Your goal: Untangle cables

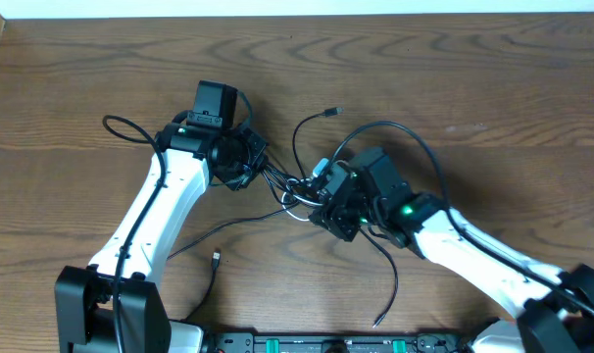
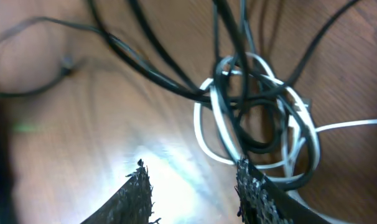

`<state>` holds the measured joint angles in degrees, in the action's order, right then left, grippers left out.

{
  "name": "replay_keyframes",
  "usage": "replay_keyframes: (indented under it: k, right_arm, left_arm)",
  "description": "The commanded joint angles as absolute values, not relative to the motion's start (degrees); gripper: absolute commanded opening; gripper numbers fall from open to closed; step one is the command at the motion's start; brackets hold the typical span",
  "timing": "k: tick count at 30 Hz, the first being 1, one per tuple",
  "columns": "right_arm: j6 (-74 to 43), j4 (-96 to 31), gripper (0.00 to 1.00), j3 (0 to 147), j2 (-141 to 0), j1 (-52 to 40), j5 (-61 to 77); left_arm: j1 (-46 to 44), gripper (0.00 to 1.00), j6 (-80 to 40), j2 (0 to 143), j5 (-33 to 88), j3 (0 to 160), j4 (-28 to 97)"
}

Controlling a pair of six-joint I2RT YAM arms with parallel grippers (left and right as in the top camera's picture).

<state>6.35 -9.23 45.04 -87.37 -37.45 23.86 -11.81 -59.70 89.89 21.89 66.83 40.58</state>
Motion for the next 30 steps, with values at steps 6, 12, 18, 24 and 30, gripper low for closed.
replay_keyframes:
  k: [6,12,18,24,30]
  right_arm:
    - [9.15,-6.37,0.43,45.19,-91.94,-38.09,18.76]
    - [12.51,-4.05,0.31,45.19,-92.27,-38.11,18.76]
    - [12.49,-4.49,0.29,45.19,-92.29,-38.15,18.83]
    - [12.51,-4.25,0.22,45.19,-92.58,-38.15,19.22]
    - [12.49,-2.92,0.24,45.19,-95.09,-38.15,20.08]
  left_arm:
    - [-11.60,0.08,-58.74,88.73,20.91,67.59,40.93]
    - [-11.60,0.08,-58.74,88.71,20.91,67.59,40.95]
    - [-11.60,0.08,-58.74,88.71,20.91,67.59,40.93]
    - [-11.60,0.08,-58.72,88.73,20.91,67.59,40.95]
    - [-11.60,0.08,-58.72,88.73,20.91,67.59,41.17]
